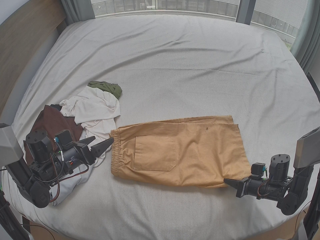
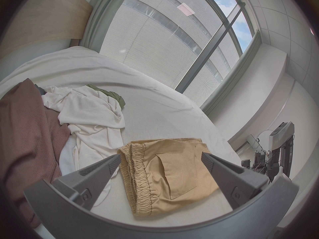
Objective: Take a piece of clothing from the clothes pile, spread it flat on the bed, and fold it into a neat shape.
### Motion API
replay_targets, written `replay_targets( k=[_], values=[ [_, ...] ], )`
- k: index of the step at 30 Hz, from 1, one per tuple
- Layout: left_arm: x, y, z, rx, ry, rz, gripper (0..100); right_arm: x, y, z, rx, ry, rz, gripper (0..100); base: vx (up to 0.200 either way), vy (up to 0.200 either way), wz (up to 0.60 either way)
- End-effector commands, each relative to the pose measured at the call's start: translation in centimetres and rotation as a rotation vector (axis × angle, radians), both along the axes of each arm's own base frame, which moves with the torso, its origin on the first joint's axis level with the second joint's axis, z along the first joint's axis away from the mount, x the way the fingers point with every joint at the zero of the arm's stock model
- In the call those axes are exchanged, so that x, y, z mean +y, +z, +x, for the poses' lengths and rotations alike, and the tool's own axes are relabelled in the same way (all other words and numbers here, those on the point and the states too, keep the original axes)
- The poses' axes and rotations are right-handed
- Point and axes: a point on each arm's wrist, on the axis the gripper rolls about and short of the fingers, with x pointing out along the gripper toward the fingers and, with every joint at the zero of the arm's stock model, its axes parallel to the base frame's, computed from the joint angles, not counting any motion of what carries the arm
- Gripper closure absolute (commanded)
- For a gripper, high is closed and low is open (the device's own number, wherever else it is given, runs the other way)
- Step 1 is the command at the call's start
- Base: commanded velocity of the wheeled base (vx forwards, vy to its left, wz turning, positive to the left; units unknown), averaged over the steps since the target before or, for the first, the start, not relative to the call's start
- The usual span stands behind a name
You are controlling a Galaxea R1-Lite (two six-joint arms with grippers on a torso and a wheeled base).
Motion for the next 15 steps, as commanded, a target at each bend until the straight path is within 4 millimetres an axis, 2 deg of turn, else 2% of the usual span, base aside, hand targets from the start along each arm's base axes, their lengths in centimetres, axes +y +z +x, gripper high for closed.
replay_targets(
  k=[1, 4, 8, 15],
  values=[
    [-0.1, -0.1, 0.0, 0.002, -0.003, -0.001, 0, -0.1, -0.4, -0.7, 0.033, 0.007, -0.013, 0, 0.0, 0.0, 0.0],
    [-0.1, -0.1, 0.0, 0.005, -0.003, 0.0, 0, -0.2, -0.8, -2.2, 0.09, 0.03, -0.037, 0, 0.0, 0.0, 0.0],
    [-0.2, -0.4, -0.1, 0.017, -0.006, 0.002, 0, 0.4, -1.0, -2.7, 0.114, 0.07, -0.045, 0, 0.0, 0.0, 0.0],
    [-0.3, -0.9, -0.2, 0.041, -0.013, 0.006, 0, 3.7, -1.8, -4.3, 0.146, 0.256, -0.056, 0, 0.0, 0.0, 0.0]
  ],
)
